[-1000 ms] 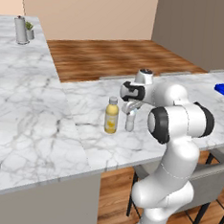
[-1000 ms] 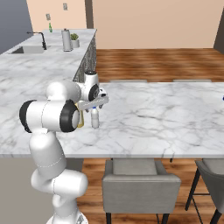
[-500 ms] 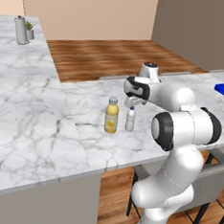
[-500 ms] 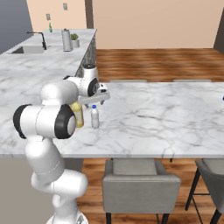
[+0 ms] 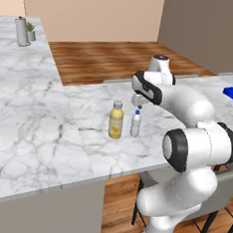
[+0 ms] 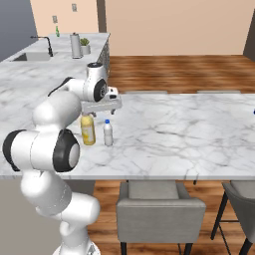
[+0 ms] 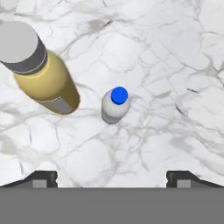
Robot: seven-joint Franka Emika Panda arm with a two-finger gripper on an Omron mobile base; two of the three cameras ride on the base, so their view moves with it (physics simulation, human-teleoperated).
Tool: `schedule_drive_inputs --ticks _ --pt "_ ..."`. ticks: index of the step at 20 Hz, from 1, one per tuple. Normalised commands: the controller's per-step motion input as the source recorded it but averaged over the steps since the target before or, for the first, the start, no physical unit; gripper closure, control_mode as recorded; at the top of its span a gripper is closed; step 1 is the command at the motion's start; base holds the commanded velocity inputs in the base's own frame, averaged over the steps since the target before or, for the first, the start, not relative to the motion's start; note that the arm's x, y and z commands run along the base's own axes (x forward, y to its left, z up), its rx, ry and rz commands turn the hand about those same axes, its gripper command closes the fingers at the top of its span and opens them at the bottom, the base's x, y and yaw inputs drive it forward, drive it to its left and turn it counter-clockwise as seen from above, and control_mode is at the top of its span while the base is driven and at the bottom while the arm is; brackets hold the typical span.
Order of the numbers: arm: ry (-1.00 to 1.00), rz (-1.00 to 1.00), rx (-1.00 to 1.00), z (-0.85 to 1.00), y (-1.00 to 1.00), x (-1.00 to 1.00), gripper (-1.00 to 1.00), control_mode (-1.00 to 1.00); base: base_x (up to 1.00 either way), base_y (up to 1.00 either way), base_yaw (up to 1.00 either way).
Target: Place the drinks on the dining counter in a tight cluster.
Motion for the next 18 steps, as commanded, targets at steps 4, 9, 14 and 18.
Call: schedule_drive_inputs --ticks 4,9,14,18 --pt "0.0 0.0 0.0 0.38 0.0 -0.89 -1.0 -1.0 0.0 0.0 0.0" --pt "0.0 0.0 0.0 0.57 0.0 -0.93 -1.0 -1.0 0.0 0.0 0.0" --pt "0.0 0.0 0.0 0.43 0.0 -0.77 -1.0 -1.0 0.0 0.0 0.0" --pt "-0.02 0.0 0.0 0.0 0.0 -0.5 -1.0 -1.0 0.0 0.0 0.0"
